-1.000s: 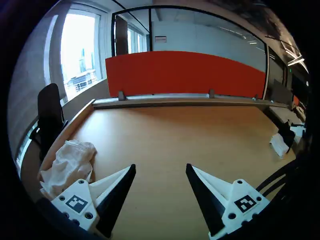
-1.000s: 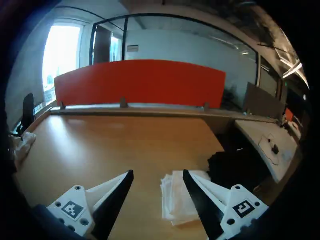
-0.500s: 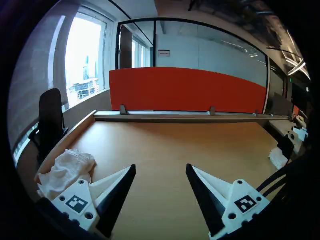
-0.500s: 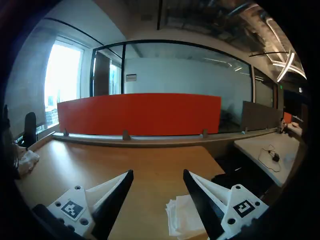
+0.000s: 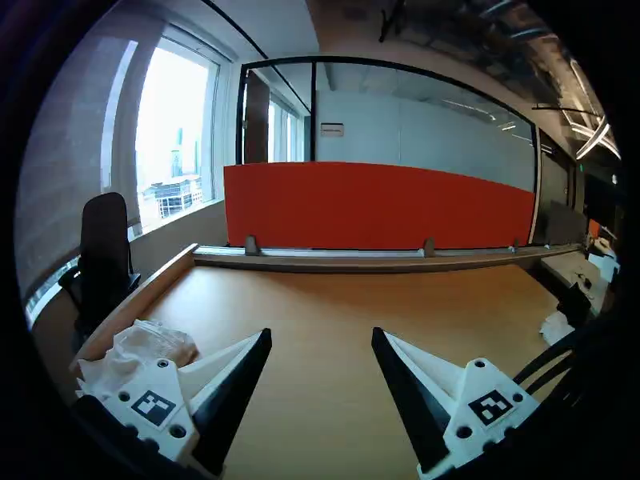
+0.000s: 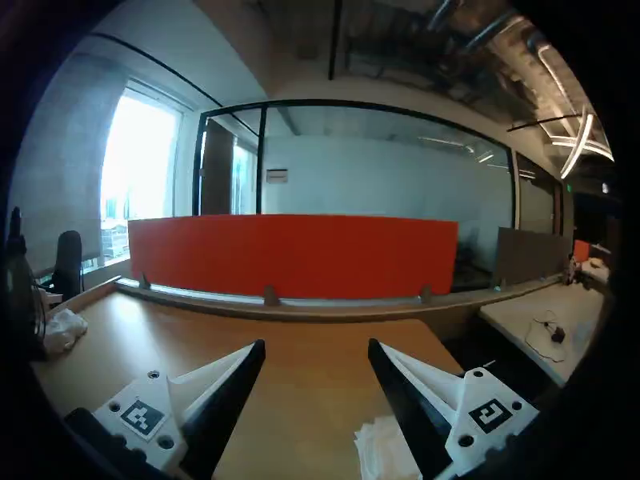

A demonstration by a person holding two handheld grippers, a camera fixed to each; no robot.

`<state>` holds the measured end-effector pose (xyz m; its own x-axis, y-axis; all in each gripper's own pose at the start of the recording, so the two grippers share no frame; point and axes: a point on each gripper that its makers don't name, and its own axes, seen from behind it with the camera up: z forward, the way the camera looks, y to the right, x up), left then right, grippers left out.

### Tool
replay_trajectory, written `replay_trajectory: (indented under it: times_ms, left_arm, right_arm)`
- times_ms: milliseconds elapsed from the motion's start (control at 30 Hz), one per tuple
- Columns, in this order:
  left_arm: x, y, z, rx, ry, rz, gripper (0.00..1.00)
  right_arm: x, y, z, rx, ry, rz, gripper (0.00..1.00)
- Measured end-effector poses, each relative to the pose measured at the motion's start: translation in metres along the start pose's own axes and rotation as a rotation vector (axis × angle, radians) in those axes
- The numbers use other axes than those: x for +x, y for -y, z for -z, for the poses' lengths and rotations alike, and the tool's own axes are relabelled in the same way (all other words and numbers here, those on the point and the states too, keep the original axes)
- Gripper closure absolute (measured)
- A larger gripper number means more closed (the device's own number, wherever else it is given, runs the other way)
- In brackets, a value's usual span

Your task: Fold towel

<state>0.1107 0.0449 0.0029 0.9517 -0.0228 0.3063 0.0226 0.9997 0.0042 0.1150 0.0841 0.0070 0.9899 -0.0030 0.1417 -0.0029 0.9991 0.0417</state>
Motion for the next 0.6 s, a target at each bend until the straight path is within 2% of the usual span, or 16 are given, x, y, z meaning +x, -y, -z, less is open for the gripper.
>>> replay_trajectory:
  times_ms: [167, 600]
  left_arm:
    - [0.007, 0.002, -0.002, -0.005, -0.018, 0.011, 0.07]
    - [0.025, -0.001, -0.003, -0.034, -0.079, -0.002, 0.07]
  right_arm:
    - [0.006, 0.022, -0.003, 0.017, -0.016, -0.007, 0.00]
    - [0.027, 0.082, -0.007, 0.059, -0.064, -0.060, 0.00]
